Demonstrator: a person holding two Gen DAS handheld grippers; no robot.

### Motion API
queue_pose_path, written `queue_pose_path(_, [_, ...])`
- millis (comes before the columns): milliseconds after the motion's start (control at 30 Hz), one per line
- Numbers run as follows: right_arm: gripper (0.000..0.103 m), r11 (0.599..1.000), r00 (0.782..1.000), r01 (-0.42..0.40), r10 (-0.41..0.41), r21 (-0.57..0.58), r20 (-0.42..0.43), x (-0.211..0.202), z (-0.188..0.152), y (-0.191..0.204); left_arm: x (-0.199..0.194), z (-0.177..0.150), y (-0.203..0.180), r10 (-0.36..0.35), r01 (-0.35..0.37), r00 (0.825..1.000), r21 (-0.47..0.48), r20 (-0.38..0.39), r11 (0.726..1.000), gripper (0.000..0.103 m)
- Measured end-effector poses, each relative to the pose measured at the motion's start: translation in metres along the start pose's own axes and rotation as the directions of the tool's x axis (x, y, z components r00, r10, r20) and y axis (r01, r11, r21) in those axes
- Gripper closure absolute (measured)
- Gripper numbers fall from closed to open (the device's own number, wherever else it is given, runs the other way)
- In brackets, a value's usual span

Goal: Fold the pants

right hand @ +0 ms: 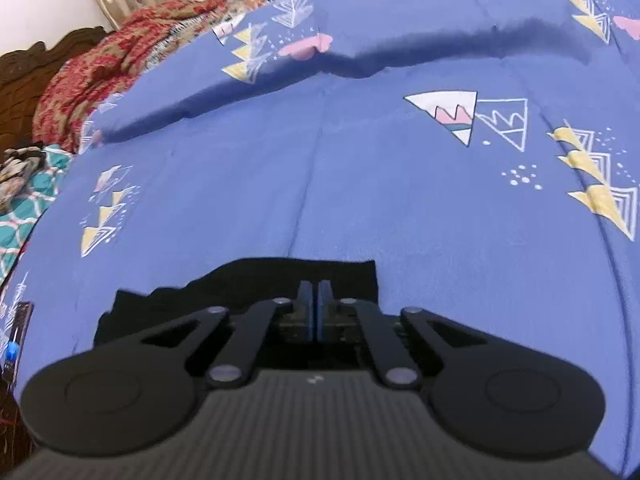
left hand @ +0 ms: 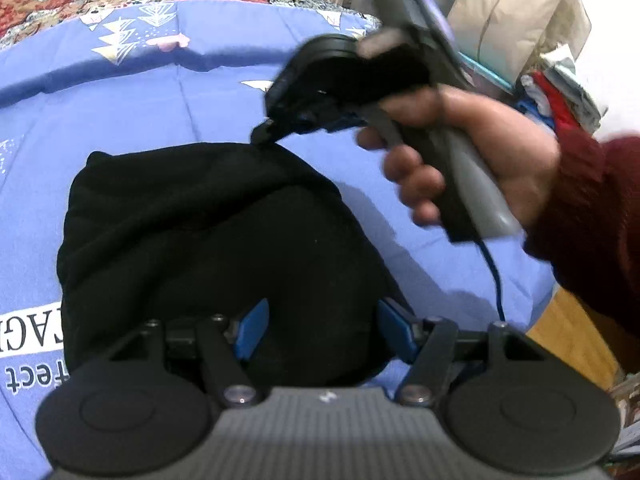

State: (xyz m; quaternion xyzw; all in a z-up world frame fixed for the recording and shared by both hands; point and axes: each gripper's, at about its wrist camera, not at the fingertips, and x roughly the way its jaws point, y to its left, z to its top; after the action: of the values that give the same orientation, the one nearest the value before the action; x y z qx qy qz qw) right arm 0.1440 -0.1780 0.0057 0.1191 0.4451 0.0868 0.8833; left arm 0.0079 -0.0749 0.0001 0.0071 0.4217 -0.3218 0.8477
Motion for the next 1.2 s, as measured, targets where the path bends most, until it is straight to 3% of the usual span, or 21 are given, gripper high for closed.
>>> queue_pose_path(167, [0.100, 0.999, 0.996, 0.031, -0.034, -0.038, -0.077, 0.026, -0.006, 0.004, -0.004, -0.002, -0.001, 0.004, -0.004, 1.000, 0.015, 0.001, 1.000, 0.041])
queue_pose_path(233, [0.099, 1.000, 0.998, 0.013, -0.013, 0.006, -0.063, 0.021, -0.005, -0.004, -0.009, -0.002, 0.001, -0.008, 0.008, 1.000, 0.007, 0.000, 1.000, 0.041])
queue_pose_path(333, [0.092, 0.992, 0.997, -0.068, 0.064, 0.109, 0.040, -0.010, -0.001, -0.021, -0.021, 0.003, 0.010, -0.042, 0.042, 0.999, -0.031, 0.009, 0.999, 0.040])
queue_pose_path(400, [0.078, 0.984, 0.988, -0.123, 0.109, 0.130, 0.105, -0.034, -0.004, -0.030, -0.037, 0.005, 0.026, -0.067, 0.071, 0.997, -0.097, 0.044, 0.993, 0.033])
queue_pose_path(433, [0.062, 0.982, 0.984, -0.136, 0.119, 0.131, 0.131, -0.045, -0.008, -0.034, -0.046, 0.006, 0.036, -0.060, 0.069, 0.996, -0.133, 0.068, 0.989, 0.029])
queue_pose_path(467, [0.049, 0.981, 0.981, -0.142, 0.122, 0.132, 0.152, -0.056, -0.014, -0.038, -0.054, 0.007, 0.044, -0.040, 0.054, 0.995, -0.163, 0.087, 0.985, 0.023])
queue_pose_path(600, [0.045, 0.968, 0.975, -0.188, 0.165, 0.164, 0.146, -0.083, -0.053, -0.048, -0.075, 0.011, 0.074, 0.086, -0.056, 0.991, -0.265, 0.103, 0.963, 0.021])
queue_pose_path(700, [0.039, 0.957, 0.970, -0.227, 0.207, 0.178, 0.127, -0.095, -0.085, -0.045, -0.075, 0.012, 0.084, 0.215, -0.196, 0.976, -0.294, 0.034, 0.935, 0.021])
queue_pose_path(767, [0.036, 0.957, 0.970, -0.233, 0.215, 0.174, 0.116, -0.100, -0.101, -0.038, -0.071, 0.011, 0.088, 0.259, -0.247, 0.966, -0.308, -0.001, 0.919, 0.021])
queue_pose_path(933, [0.027, 0.962, 0.972, -0.231, 0.220, 0.144, 0.088, -0.104, -0.125, -0.011, -0.069, -0.007, 0.092, 0.276, -0.271, 0.961, -0.355, -0.037, 0.895, 0.018])
queue_pose_path(1200, [0.021, 0.972, 0.982, -0.189, 0.188, 0.137, 0.018, -0.084, -0.143, 0.007, -0.065, -0.019, 0.095, 0.290, -0.298, 0.954, -0.363, -0.079, 0.883, 0.015])
